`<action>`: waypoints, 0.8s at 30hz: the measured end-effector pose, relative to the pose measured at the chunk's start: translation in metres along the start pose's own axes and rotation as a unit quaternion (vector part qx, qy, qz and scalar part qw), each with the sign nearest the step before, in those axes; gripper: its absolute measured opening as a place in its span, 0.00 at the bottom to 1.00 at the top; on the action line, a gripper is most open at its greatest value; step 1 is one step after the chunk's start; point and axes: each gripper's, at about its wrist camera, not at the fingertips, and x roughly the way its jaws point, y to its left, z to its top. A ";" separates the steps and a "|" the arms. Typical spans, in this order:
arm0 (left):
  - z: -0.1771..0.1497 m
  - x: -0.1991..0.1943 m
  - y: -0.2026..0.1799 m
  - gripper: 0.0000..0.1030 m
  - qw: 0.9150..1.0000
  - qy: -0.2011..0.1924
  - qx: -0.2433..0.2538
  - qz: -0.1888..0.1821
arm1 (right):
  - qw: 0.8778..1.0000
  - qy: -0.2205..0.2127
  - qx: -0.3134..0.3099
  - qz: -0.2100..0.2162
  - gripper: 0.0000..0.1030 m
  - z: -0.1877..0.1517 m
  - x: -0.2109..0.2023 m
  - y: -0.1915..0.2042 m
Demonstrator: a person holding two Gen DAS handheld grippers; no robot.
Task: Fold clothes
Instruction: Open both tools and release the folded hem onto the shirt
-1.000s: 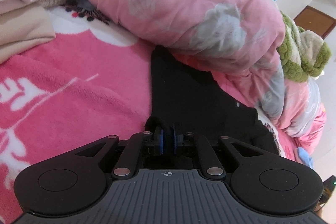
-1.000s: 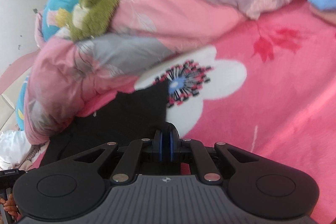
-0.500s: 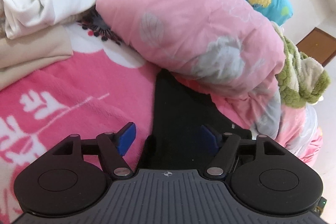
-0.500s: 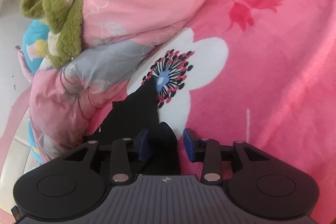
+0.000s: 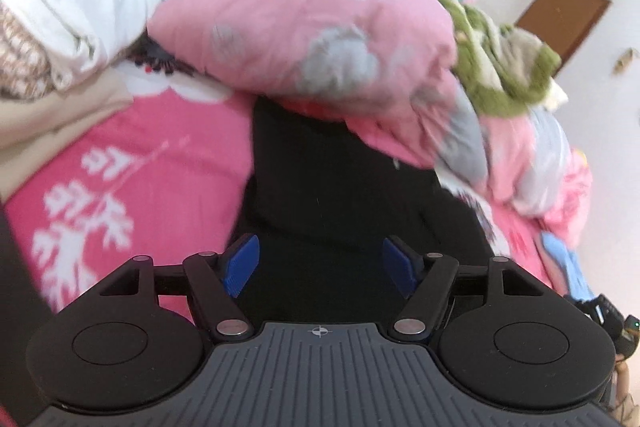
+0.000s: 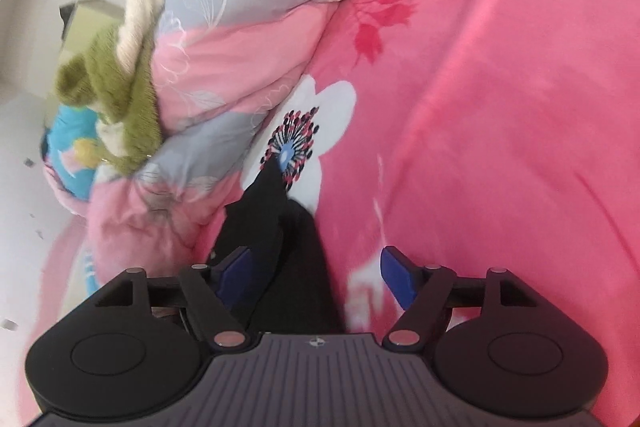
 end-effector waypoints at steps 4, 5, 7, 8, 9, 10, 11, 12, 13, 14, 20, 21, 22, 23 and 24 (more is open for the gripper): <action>-0.023 -0.006 0.003 0.67 0.999 0.023 -0.019 -0.011 | 0.998 0.021 0.055 0.033 0.72 -0.029 -0.026 -0.020; -0.028 -0.005 0.004 0.66 0.999 0.026 -0.024 -0.013 | 0.997 0.028 0.060 0.036 0.72 -0.037 -0.028 -0.021; -0.038 0.001 0.006 0.66 0.999 0.036 -0.032 -0.016 | 0.996 0.041 0.068 0.041 0.72 -0.054 -0.031 -0.023; -0.043 0.005 0.007 0.66 0.998 0.040 -0.037 -0.017 | 0.996 0.045 0.071 0.041 0.72 -0.060 -0.031 -0.024; -0.047 0.009 0.009 0.66 0.998 0.044 -0.041 -0.018 | 0.995 0.049 0.073 0.042 0.72 -0.066 -0.029 -0.024; -0.051 0.014 0.010 0.66 0.998 0.046 -0.047 -0.013 | 0.995 0.053 0.074 0.042 0.72 -0.072 -0.026 -0.024; -0.055 0.018 0.012 0.66 0.998 0.044 -0.054 -0.008 | 0.995 0.053 0.075 0.039 0.72 -0.076 -0.023 -0.024; -0.058 0.021 0.014 0.66 0.997 0.042 -0.060 -0.003 | 0.996 0.049 0.072 0.035 0.71 -0.078 -0.020 -0.023; -0.059 0.022 0.015 0.66 0.998 0.034 -0.062 -0.004 | 0.996 0.045 0.069 0.030 0.71 -0.078 -0.018 -0.021; -0.059 0.023 0.014 0.66 0.998 0.028 -0.058 -0.004 | 0.997 0.041 0.066 0.026 0.71 -0.079 -0.015 -0.019; -0.057 0.032 0.014 0.60 0.998 -0.002 -0.055 0.002 | 0.998 0.028 0.055 0.000 0.61 -0.071 0.002 -0.012; -0.057 0.034 0.014 0.56 0.999 -0.007 -0.053 0.006 | 0.998 0.023 0.057 -0.002 0.57 -0.070 0.005 -0.013; -0.057 0.035 0.013 0.53 0.999 -0.013 -0.052 0.010 | 0.998 0.017 0.059 -0.003 0.56 -0.069 0.008 -0.014; -0.056 0.038 0.012 0.48 0.999 -0.017 -0.048 0.016 | 0.998 0.012 0.063 -0.004 0.52 -0.068 0.010 -0.015; -0.056 0.040 0.012 0.45 0.999 -0.021 -0.044 0.022 | 0.998 0.007 0.066 -0.005 0.45 -0.067 0.013 -0.016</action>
